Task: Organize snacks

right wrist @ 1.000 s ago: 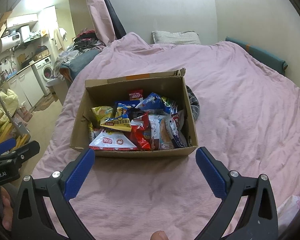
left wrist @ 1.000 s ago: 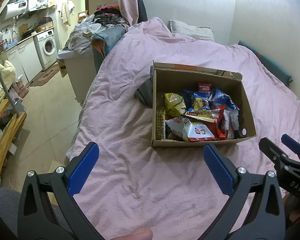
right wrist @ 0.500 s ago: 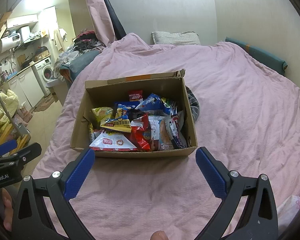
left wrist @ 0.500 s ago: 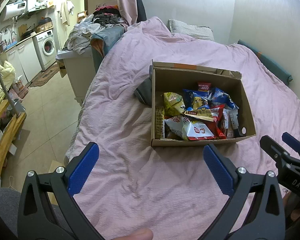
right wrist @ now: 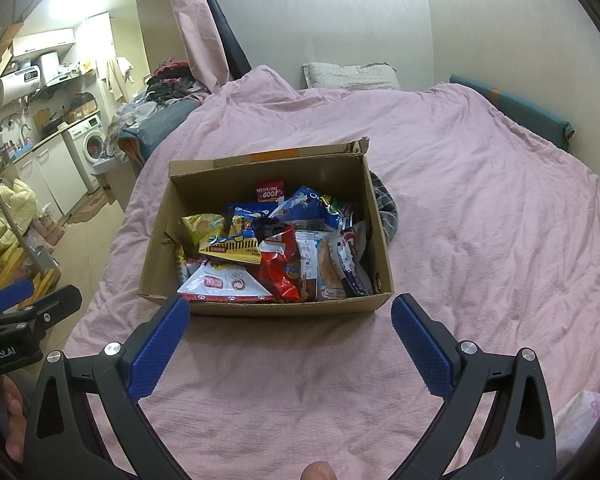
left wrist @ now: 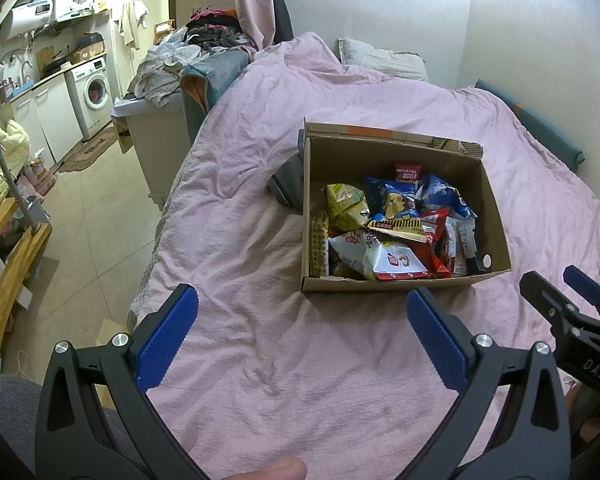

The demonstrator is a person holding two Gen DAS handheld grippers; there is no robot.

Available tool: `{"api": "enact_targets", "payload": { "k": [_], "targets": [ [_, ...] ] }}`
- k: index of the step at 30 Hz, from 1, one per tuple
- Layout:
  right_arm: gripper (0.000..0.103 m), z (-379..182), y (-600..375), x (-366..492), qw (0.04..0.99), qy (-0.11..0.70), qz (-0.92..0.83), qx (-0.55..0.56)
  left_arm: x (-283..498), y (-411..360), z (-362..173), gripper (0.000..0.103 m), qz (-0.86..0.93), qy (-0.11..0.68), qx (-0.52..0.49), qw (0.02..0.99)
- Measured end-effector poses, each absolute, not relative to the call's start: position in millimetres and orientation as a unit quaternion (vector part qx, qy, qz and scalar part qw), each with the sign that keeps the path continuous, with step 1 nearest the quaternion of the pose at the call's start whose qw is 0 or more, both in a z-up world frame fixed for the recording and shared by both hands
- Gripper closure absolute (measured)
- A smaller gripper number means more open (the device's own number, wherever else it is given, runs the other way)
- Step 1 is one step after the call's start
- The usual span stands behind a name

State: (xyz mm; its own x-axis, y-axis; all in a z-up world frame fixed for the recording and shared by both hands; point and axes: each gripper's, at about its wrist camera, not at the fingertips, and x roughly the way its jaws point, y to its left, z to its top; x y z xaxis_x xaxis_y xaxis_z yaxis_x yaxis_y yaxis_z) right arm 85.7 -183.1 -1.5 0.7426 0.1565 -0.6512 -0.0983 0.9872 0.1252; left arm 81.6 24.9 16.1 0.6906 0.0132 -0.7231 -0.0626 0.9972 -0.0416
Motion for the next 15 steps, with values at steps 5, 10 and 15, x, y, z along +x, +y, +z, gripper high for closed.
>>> {"api": "enact_targets", "payload": {
  "k": [5, 10, 15],
  "targets": [
    [0.0, -1.5, -183.4, 85.8, 0.933, 0.352, 0.068, 0.042, 81.4, 24.7, 16.2, 0.0, 0.021, 0.392, -0.032, 0.919],
    [0.0, -0.2, -184.4, 86.0, 0.933, 0.351, 0.068, 0.042, 82.1, 25.1, 15.4, 0.0, 0.02, 0.393, -0.031, 0.919],
    [0.0, 1.0, -185.0, 85.9, 0.933, 0.35, 0.067, 0.043, 82.1, 25.1, 15.4, 0.0, 0.019, 0.393, -0.031, 0.919]
  ]
}}
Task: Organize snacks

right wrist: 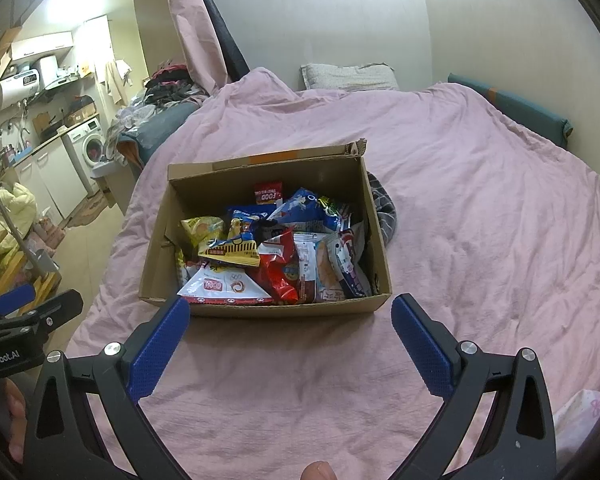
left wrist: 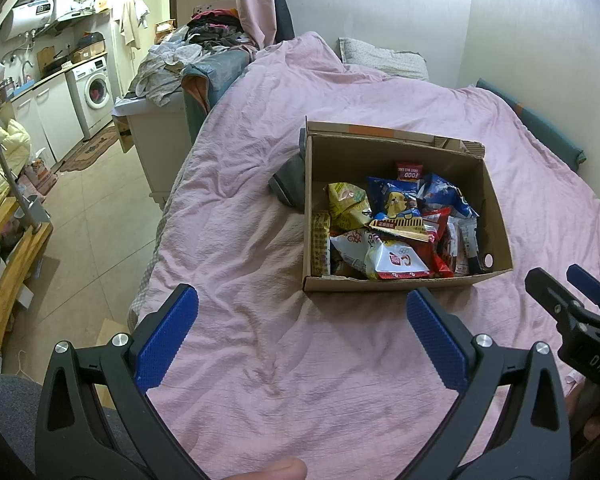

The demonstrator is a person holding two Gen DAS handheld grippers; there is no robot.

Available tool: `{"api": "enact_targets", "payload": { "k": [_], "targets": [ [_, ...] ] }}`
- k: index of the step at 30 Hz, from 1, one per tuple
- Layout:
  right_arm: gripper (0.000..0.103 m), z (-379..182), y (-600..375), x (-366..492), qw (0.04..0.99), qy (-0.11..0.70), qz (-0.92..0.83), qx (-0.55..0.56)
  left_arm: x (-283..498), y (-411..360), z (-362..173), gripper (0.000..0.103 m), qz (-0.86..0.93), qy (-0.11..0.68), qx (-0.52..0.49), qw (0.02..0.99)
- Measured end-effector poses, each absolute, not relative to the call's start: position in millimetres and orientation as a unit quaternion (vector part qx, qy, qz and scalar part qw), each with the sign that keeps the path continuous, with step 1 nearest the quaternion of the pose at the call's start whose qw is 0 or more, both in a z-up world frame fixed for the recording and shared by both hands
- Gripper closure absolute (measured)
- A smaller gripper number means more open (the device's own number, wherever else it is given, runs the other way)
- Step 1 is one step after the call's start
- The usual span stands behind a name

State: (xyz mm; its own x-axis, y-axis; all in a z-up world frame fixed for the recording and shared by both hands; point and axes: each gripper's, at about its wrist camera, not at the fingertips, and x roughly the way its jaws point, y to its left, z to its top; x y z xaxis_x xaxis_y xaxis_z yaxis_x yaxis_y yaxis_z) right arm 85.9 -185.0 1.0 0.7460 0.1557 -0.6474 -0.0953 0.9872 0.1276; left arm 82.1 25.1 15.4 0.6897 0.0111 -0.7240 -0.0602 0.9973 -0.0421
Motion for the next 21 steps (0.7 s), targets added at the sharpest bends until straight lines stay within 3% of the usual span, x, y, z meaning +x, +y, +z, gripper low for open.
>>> {"api": "enact_targets", "payload": {
  "k": [21],
  "targets": [
    [0.0, -0.7, -191.3, 84.6, 0.931, 0.354, 0.06, 0.066, 81.0, 24.5, 11.6, 0.0, 0.02, 0.393, -0.033, 0.919]
  ]
}}
